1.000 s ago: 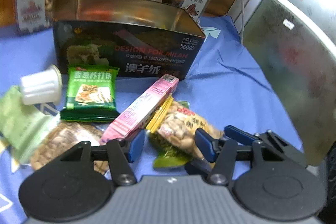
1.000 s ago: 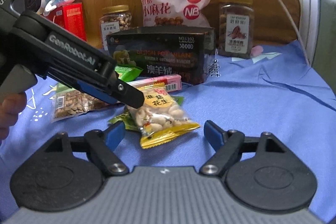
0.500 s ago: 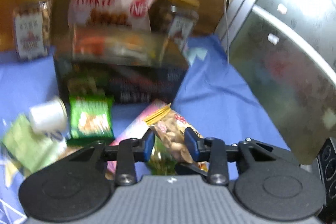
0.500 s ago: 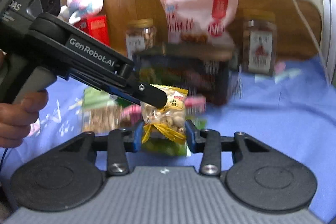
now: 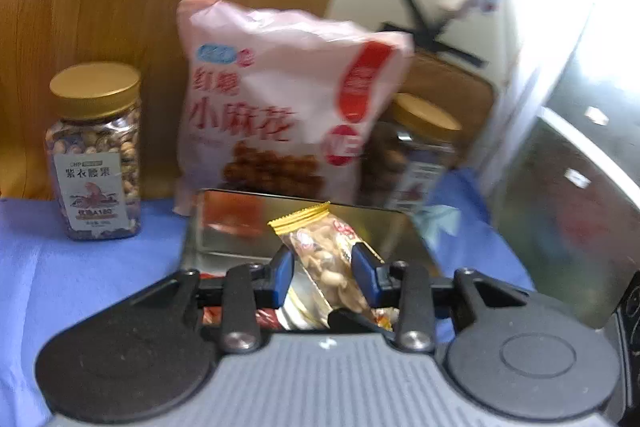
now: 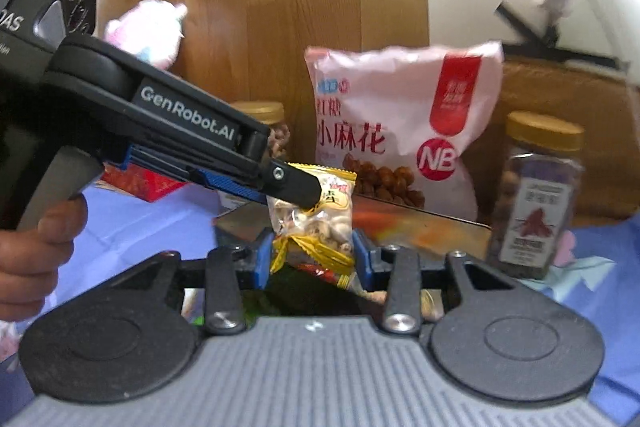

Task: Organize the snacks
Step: 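Carry the yellow peanut bag with the left gripper into the tin, release, then grasp the pink wafer box with the left gripper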

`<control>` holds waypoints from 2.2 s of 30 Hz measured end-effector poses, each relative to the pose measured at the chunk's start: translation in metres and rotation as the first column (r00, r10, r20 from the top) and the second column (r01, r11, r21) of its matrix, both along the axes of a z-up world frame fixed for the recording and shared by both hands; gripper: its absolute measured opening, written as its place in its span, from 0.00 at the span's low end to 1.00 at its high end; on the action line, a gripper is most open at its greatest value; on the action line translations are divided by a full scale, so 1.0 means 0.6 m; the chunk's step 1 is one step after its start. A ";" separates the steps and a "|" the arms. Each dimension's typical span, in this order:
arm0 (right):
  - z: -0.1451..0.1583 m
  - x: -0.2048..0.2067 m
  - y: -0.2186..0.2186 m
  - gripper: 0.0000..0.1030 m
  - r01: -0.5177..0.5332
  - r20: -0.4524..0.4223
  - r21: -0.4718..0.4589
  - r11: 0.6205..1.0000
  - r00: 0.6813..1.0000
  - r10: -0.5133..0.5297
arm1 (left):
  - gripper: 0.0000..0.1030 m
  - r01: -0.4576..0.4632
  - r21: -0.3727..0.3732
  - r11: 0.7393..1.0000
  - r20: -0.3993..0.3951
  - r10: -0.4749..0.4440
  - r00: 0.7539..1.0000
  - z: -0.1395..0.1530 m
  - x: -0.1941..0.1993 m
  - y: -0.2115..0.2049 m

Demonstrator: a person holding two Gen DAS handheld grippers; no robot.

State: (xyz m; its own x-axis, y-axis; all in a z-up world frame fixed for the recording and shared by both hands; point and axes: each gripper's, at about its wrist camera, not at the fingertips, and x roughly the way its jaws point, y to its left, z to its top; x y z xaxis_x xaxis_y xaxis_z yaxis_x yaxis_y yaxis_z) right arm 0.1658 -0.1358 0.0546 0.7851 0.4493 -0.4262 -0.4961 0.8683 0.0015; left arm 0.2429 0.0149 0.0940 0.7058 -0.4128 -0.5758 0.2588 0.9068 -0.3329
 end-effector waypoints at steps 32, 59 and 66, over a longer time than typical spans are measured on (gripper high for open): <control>-0.086 -0.038 -0.141 0.41 0.277 -0.357 0.295 0.914 0.920 -0.164 | 0.40 0.000 0.038 0.999 -0.139 0.006 0.990 -0.119 -0.194 0.012; -0.084 -0.320 -0.064 0.38 0.048 -0.188 0.040 0.998 0.981 -0.039 | 0.43 0.054 -0.075 0.996 -0.099 -0.061 0.993 -0.109 -0.279 0.044; -0.091 -0.330 -0.053 0.47 0.037 -0.147 -0.041 0.998 0.988 -0.043 | 0.44 0.005 -0.122 0.993 -0.081 -0.015 0.997 -0.092 -0.298 0.086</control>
State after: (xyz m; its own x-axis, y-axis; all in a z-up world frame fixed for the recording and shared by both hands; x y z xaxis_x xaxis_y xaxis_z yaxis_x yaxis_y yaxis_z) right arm -0.0323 -0.1679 0.0002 0.7291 0.4001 -0.5552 -0.4581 0.8881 0.0385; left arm 0.0642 0.0667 0.0390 0.6539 -0.4900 -0.5765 0.2354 0.8559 -0.4606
